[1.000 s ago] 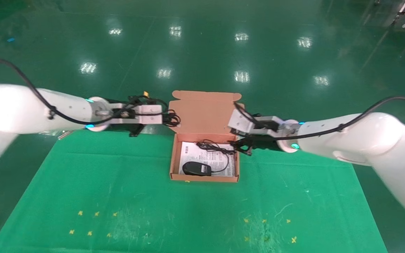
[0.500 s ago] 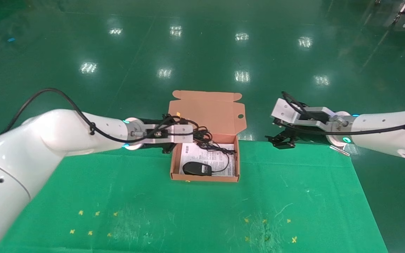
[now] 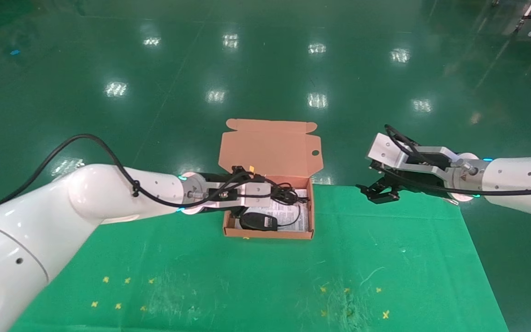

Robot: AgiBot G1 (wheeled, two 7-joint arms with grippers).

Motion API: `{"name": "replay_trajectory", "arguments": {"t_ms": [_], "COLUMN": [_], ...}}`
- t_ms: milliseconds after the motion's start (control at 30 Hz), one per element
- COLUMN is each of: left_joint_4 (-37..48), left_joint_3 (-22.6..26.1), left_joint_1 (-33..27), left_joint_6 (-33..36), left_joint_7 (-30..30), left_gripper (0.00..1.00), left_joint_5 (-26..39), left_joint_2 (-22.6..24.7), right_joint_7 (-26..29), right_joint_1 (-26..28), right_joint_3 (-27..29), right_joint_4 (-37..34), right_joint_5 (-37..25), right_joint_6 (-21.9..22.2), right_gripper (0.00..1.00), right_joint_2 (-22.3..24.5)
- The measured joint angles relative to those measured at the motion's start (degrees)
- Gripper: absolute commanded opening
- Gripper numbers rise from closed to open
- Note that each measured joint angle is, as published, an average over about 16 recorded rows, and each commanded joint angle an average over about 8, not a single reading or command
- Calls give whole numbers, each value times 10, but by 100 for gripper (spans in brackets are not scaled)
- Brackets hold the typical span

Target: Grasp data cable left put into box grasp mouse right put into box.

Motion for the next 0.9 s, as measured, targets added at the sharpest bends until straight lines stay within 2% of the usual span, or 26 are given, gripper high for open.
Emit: {"name": "replay_trajectory", "arguments": {"t_ms": [500, 900], "left_joint_4": [-9, -10], "left_joint_3": [-1, -11], "left_joint_1": [-2, -47], "left_joint_6": [-1, -19], "left_joint_7": [-4, -34], "left_gripper": [100, 100], "left_joint_5": [-3, -4], "left_joint_2": [-11, -39], "right_joint_7": [0, -17], "right_joint_1": [2, 29], "right_joint_3": [0, 3], "right_joint_4": [0, 15], "right_joint_5": [-1, -20], "right_joint_6": [2, 8], "right_gripper": [100, 100], "right_joint_2": [0, 14]}}
